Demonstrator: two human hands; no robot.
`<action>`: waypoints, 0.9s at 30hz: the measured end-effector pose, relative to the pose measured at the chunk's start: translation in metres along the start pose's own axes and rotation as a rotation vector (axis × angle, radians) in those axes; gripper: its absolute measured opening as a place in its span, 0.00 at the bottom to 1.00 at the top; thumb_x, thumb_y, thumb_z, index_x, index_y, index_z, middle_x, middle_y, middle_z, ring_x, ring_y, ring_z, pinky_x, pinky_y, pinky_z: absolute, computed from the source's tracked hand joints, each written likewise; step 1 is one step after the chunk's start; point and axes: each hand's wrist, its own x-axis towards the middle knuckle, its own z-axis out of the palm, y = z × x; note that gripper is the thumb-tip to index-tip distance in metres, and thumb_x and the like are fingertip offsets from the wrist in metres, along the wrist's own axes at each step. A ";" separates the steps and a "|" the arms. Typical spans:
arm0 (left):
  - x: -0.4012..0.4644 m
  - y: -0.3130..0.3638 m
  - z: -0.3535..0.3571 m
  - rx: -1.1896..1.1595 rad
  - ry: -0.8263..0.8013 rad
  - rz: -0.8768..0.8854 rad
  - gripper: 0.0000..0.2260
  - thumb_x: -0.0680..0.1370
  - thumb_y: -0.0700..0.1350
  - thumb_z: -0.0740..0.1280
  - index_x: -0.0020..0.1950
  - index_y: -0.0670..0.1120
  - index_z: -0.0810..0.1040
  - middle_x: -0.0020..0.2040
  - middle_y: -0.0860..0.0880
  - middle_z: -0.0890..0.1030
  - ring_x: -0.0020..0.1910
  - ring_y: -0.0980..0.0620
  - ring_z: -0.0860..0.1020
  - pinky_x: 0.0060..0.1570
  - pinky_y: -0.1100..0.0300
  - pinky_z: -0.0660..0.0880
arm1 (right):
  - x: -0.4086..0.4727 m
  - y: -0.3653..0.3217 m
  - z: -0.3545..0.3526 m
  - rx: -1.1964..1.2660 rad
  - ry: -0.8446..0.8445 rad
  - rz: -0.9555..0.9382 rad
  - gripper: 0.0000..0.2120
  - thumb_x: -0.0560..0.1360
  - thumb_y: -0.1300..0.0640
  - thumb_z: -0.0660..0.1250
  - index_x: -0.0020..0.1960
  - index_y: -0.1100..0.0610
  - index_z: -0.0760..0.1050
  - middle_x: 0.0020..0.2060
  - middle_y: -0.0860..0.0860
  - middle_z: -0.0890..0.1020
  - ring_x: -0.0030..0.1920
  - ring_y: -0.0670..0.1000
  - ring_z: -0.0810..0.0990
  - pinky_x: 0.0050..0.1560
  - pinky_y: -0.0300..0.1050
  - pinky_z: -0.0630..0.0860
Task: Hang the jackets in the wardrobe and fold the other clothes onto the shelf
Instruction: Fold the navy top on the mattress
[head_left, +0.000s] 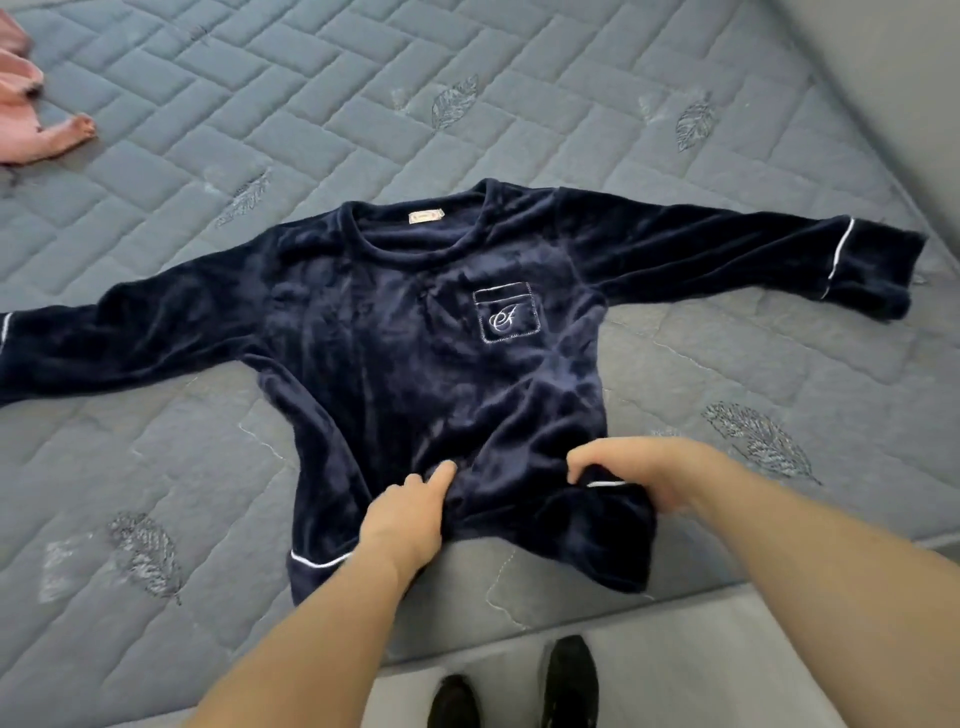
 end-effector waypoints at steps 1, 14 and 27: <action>-0.002 -0.007 -0.006 -0.064 -0.018 0.013 0.31 0.74 0.44 0.62 0.74 0.56 0.55 0.56 0.48 0.76 0.50 0.43 0.78 0.45 0.52 0.74 | -0.005 0.008 -0.006 -0.020 0.023 0.091 0.08 0.64 0.53 0.72 0.41 0.55 0.78 0.36 0.53 0.83 0.34 0.54 0.82 0.41 0.43 0.78; -0.051 -0.040 0.052 -0.958 0.504 -0.956 0.37 0.71 0.62 0.58 0.76 0.45 0.61 0.74 0.40 0.63 0.71 0.37 0.63 0.71 0.41 0.60 | 0.059 0.111 0.033 0.177 0.893 0.158 0.38 0.65 0.46 0.74 0.69 0.62 0.66 0.65 0.62 0.72 0.63 0.64 0.73 0.64 0.57 0.72; -0.064 -0.066 0.019 -1.622 0.035 -0.759 0.18 0.71 0.57 0.59 0.47 0.48 0.83 0.43 0.44 0.86 0.38 0.43 0.84 0.39 0.53 0.77 | 0.008 0.083 0.083 0.888 0.642 -0.266 0.15 0.72 0.45 0.66 0.55 0.52 0.74 0.50 0.49 0.80 0.46 0.51 0.78 0.40 0.48 0.74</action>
